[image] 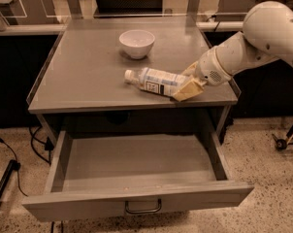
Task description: Pick blue plastic bottle from top drawer and place on counter
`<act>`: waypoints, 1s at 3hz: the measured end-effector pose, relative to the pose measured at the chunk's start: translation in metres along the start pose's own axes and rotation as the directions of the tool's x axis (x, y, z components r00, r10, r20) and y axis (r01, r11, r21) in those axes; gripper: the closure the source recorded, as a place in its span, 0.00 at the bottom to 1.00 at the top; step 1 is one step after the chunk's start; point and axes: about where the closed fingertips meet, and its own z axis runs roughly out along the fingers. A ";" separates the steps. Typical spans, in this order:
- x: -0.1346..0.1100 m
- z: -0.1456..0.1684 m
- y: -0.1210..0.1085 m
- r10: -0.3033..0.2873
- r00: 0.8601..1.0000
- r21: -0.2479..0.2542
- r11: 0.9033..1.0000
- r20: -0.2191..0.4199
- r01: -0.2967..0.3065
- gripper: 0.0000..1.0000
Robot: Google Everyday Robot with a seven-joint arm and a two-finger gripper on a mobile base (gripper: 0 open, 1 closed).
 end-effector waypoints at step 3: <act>-0.009 0.010 -0.010 0.018 1.000 0.048 0.999 0.010 -0.019 0.00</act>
Offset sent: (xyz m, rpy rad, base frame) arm 0.0059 0.0033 -0.0030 0.0035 -0.0153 -0.0571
